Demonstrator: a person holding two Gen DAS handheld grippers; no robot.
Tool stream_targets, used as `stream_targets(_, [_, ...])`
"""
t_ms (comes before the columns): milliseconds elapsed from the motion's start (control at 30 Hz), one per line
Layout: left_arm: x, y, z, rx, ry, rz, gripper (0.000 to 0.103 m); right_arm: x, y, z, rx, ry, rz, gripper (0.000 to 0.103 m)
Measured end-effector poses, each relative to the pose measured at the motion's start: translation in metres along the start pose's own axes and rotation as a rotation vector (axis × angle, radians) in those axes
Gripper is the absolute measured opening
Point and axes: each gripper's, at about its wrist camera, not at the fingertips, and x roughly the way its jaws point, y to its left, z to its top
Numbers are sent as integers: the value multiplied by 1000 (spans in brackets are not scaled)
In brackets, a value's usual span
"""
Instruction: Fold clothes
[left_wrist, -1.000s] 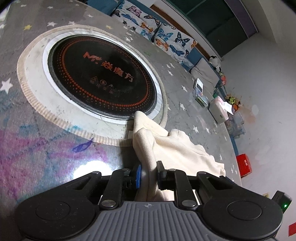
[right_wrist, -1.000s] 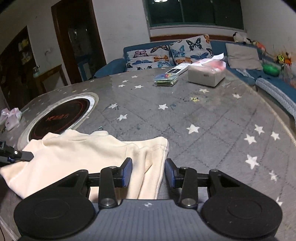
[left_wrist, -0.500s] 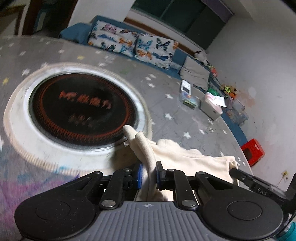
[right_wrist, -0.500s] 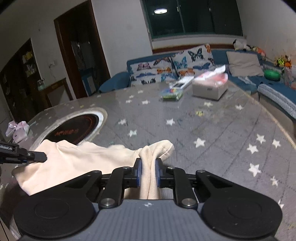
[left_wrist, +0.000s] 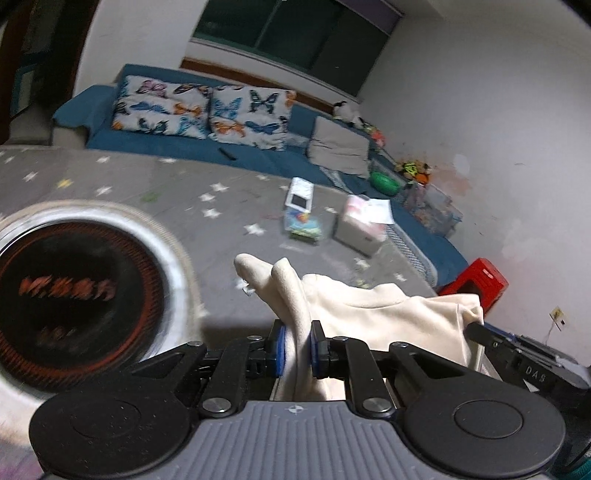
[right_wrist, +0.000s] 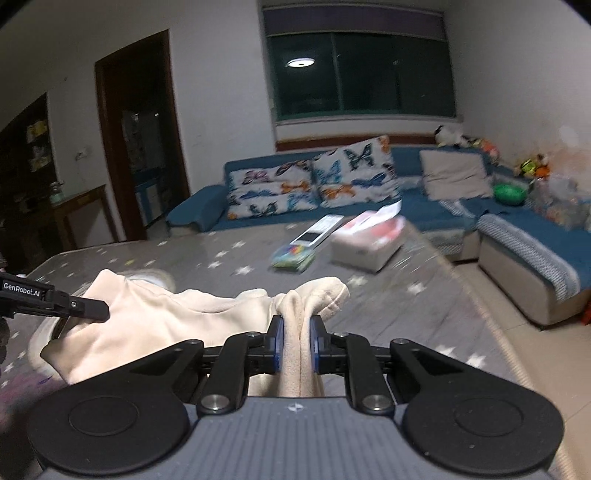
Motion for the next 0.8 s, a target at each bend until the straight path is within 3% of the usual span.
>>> stream_targets(200, [38,-30,16,44,18,-17,14,3,-29,20,-23,-27,-76,13])
stream_targets(433, [83,-56,26,90,62,-20,14,23,-60,34,-30,1,-151,13])
stream_targets(800, [135,-68,20,120,137,-6,14,65,-91,24,-7,71,-215,13])
